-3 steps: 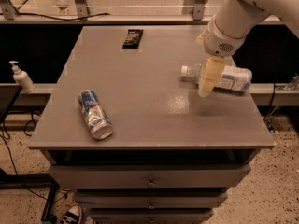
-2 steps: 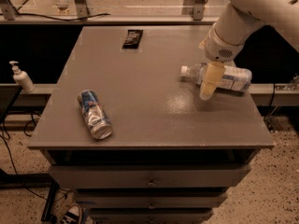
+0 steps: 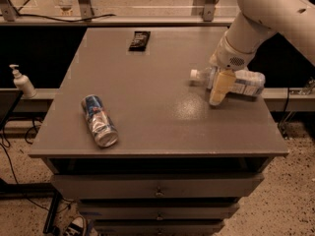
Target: Place blue plastic bottle upright
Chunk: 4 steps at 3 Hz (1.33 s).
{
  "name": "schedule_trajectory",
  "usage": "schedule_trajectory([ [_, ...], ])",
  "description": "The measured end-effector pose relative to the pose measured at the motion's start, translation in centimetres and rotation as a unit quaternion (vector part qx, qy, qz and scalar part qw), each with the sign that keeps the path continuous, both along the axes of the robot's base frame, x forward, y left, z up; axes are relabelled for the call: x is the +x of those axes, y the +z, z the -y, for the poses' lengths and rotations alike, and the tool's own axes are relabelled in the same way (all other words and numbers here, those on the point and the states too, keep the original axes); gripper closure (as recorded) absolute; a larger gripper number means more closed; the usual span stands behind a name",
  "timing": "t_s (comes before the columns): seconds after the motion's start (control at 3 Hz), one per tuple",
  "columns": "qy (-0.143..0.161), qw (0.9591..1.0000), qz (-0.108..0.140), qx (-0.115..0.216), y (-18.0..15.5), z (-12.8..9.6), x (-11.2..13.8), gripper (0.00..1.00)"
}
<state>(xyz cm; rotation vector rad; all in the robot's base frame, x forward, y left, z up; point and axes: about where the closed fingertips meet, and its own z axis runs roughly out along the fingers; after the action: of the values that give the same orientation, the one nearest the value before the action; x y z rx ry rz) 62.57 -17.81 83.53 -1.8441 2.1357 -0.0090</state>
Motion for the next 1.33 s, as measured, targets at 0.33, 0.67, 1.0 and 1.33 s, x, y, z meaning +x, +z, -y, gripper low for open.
schedule_trajectory([
  [0.33, -0.003, 1.0, -0.004, 0.0, -0.2, 0.0, 0.3, 0.41],
  [0.67, -0.005, 1.0, -0.002, 0.003, 0.5, -0.1, 0.6, 0.65],
  [1.0, 0.002, 0.9994, 0.009, 0.033, 2.9, -1.1, 1.2, 0.88],
  [1.33, 0.012, 0.9937, 0.03, 0.107, 6.4, -2.5, 2.1, 1.0],
])
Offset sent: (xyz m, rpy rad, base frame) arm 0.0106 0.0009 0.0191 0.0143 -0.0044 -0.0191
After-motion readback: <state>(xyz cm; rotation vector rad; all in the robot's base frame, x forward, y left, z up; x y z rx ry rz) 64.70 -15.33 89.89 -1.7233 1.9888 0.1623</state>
